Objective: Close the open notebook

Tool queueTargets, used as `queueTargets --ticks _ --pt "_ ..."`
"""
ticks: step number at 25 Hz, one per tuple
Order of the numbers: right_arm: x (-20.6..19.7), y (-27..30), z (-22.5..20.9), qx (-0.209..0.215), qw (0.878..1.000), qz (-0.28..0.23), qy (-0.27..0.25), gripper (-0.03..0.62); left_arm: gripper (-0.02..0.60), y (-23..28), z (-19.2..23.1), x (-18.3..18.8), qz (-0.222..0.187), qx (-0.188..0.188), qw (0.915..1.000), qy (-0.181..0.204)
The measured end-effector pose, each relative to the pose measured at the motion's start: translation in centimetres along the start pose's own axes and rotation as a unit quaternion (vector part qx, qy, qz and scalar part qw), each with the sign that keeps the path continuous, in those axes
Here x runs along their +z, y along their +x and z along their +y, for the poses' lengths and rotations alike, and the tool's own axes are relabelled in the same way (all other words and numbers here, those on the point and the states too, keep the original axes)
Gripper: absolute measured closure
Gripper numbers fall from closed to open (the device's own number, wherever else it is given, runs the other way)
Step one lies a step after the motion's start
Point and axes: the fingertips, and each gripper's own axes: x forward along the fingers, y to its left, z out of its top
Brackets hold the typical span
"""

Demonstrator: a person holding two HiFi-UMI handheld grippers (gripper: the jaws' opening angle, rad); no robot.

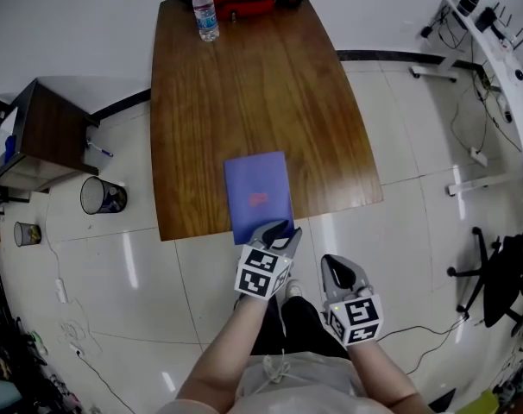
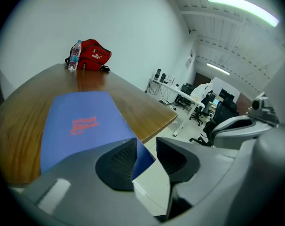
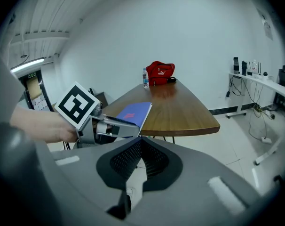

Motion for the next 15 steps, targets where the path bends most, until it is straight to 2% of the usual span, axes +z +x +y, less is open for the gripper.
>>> queueTargets --ticks 1,4,7,13,15 --pt "-0.2 -0.2 -0.3 -0.002 1.000 0.001 -0.001 0.588 0.435 -0.1 -0.2 0.3 -0.007 -0.003 1.0000 -0.003" --pt "-0.1 -1.2 -0.8 -0.005 1.000 -0.005 -0.007 0.588 0.428 -1.5 -1.0 1.8 -0.039 -0.008 0.9991 -0.017" --pt "1.6 -2.4 -0.8 -0.003 0.999 -0.027 -0.018 0.588 0.428 -5.1 -1.6 4.3 -0.092 0.011 0.9956 -0.014" --pt "6.3 -5.9 0.4 0.014 0.995 -0.083 -0.056 0.588 0.445 -14.2 -4.8 8.5 -0.185 0.047 0.9810 0.034" --pt "7.3 -7.1 1.2 0.023 0.993 -0.096 -0.063 0.588 0.486 -17.4 -5.9 9.6 -0.217 0.070 0.9719 0.056"
